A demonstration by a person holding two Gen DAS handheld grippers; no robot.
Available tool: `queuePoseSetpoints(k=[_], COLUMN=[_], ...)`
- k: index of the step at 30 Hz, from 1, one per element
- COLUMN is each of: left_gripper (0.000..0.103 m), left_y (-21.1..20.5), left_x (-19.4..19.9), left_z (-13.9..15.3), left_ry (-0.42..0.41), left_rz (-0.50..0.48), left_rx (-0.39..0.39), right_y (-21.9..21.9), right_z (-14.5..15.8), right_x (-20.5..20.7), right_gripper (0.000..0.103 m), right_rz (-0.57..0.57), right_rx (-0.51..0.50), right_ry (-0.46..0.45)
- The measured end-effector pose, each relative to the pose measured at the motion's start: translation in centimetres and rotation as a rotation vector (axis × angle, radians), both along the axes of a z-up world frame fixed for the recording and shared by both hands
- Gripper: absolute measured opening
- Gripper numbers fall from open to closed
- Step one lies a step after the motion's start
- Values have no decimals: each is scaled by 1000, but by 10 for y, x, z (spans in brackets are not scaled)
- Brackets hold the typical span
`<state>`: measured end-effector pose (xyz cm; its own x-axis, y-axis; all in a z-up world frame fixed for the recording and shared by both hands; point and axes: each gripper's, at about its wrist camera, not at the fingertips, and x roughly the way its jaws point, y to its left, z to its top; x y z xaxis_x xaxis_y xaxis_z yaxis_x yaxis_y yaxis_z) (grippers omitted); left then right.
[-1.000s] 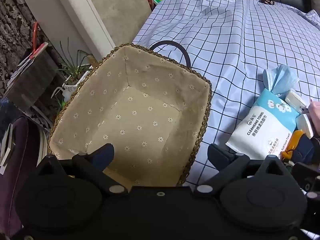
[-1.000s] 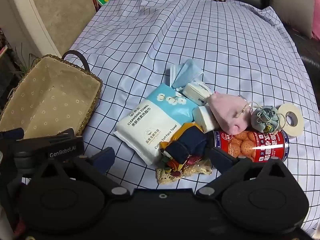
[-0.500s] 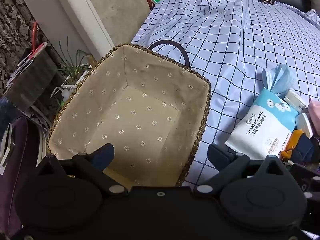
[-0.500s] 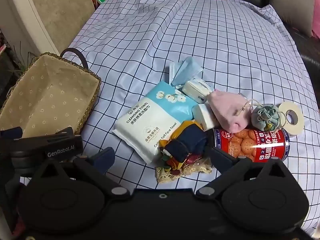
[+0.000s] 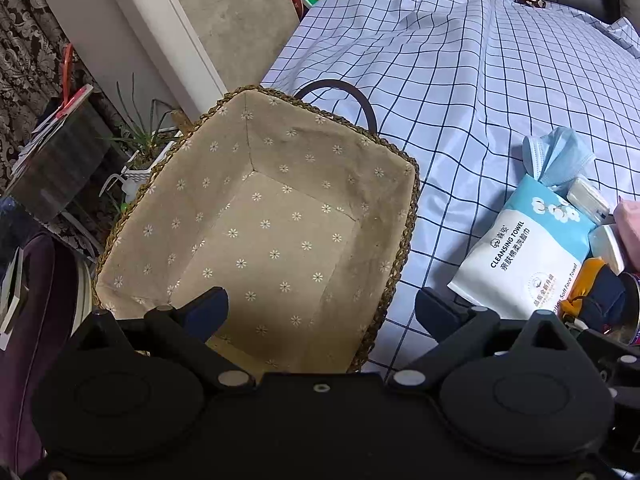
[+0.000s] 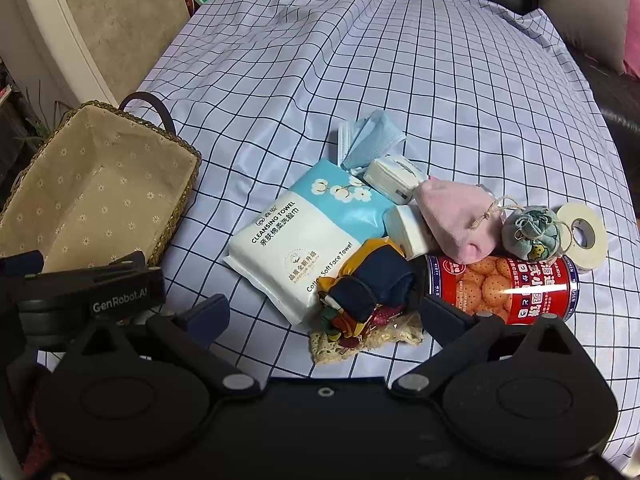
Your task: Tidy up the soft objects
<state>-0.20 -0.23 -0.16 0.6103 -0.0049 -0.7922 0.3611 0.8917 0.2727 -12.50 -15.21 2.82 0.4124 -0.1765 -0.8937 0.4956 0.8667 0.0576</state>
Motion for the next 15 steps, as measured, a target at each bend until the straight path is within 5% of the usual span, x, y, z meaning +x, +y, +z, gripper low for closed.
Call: queuePoseSetpoints(k=[15], left_gripper=[97], left_y=[0], left_x=[-1], left_z=[0], left_ry=[7], left_rz=[-5], left_rx=[-1], right_y=[0], right_z=[-1], right_x=[1], right_gripper=[102], right_rz=[1], right_rx=[-1], right_ry=[7])
